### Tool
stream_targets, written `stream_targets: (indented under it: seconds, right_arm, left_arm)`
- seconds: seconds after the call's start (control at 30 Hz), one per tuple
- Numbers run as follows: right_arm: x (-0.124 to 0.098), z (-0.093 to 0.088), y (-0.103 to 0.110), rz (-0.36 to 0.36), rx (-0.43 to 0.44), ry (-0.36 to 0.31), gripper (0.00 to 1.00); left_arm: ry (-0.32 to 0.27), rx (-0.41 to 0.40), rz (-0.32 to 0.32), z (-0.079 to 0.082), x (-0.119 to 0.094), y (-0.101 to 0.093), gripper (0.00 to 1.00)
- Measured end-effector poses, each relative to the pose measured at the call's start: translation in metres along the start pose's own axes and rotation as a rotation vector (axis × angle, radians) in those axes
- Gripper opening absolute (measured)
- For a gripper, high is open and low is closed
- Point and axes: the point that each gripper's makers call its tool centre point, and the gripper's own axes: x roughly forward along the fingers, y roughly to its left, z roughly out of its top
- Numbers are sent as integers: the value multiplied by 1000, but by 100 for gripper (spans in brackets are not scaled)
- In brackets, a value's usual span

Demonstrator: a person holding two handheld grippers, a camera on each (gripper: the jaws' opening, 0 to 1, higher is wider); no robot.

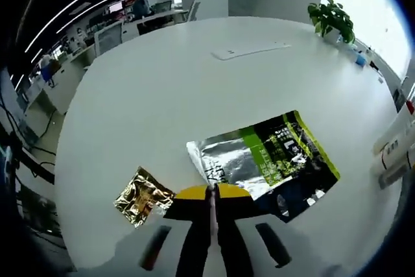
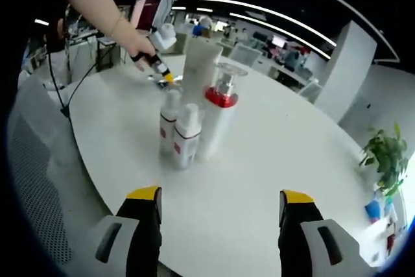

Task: Arrange the skincare products in the storage area until every visible bottle or jar stands upright without overlapping.

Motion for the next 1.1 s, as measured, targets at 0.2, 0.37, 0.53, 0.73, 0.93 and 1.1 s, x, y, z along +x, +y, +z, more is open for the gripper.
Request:
stream_targets:
  seconds: [0.2,0.37,0.53,0.73,0.93,1.1]
  right_arm:
    - [0,0,0,1,-3,0,76]
    - [0,0,0,1,-6,1,76]
    - [-1,1,1,1,-12,-2,76]
    - [-1,1,2,5,-24,-4,76]
    - [-1,1,2,3,-33,-3,75]
    - [-3,4,2,-1,-44,-8,74]
  left_arm:
    - [29,-6,-32,-2,2,3,0]
    - [31,-32,-79,-2,-2,-5,0]
    - [-15,-117,-103,11,-19,-12,0]
    - [-109,-182,-174,47,-55,-33,0]
    - [-152,-149,-245,62,-73,-42,0]
    - [-167,-114,-301,67,-92,-57,0]
